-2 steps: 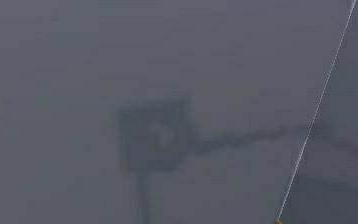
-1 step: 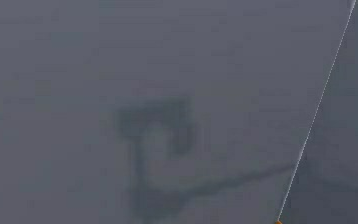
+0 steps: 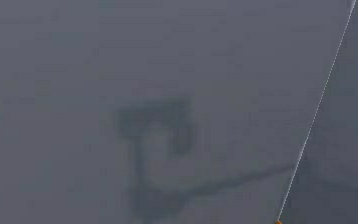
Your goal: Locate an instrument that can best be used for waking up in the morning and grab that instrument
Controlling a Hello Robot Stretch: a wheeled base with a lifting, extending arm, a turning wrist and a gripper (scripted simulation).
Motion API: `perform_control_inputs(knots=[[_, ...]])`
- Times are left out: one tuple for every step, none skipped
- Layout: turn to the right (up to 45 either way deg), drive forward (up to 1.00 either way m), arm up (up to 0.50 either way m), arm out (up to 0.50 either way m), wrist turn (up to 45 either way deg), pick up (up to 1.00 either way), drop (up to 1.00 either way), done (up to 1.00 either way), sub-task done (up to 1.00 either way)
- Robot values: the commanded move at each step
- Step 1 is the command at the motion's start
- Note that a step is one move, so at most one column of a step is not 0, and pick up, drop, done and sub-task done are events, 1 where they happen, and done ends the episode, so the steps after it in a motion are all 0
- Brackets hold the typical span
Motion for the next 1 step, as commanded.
perform_control_inputs(knots=[[0.0,0.00,0.10,0.00,0.0,0.00,0.00,0.00,0.00]])
